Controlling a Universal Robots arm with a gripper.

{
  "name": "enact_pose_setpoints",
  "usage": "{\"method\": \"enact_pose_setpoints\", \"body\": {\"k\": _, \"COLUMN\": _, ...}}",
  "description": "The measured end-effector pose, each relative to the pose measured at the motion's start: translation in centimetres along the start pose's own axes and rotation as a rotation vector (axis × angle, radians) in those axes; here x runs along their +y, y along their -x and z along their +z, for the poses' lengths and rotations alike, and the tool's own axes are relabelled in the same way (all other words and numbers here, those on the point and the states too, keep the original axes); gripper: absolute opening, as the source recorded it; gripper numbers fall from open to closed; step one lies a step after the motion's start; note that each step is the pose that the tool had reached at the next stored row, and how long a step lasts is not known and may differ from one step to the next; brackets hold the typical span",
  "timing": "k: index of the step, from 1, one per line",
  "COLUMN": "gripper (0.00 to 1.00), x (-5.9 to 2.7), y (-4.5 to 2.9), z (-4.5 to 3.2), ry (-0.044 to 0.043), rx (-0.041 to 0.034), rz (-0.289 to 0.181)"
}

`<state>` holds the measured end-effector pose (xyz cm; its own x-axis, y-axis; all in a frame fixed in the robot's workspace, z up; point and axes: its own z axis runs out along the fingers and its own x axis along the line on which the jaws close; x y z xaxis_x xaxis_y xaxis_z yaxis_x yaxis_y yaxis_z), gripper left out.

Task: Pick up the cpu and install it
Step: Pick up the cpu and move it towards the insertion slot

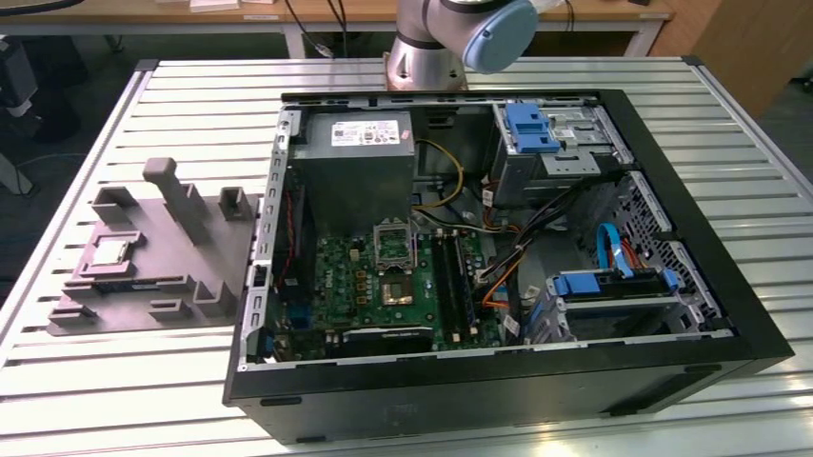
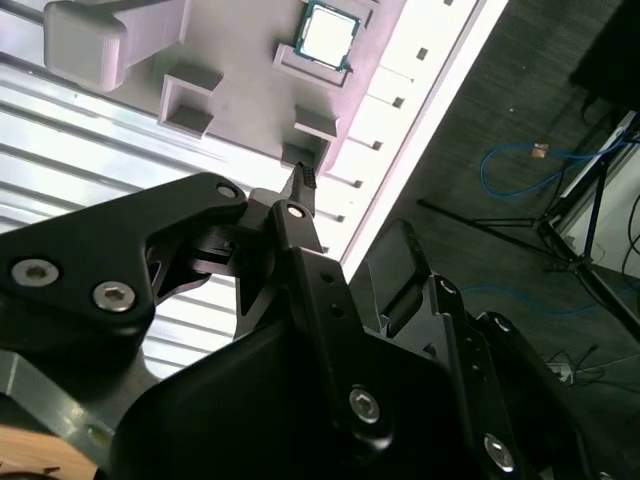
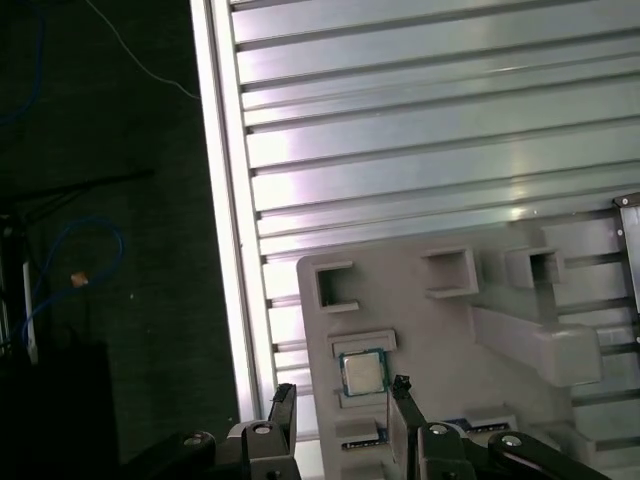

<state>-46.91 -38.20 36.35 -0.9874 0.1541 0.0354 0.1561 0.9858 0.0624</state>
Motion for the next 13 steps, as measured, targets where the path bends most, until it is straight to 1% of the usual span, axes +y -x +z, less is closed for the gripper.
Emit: {"method": "enact_pose_setpoints", "body": {"k": 13, "gripper": 0.49, "x": -0.01, "y": 0.01, "z": 0.20, "ry": 0.0016, "rx": -0.0029, "rz": 0.045}}
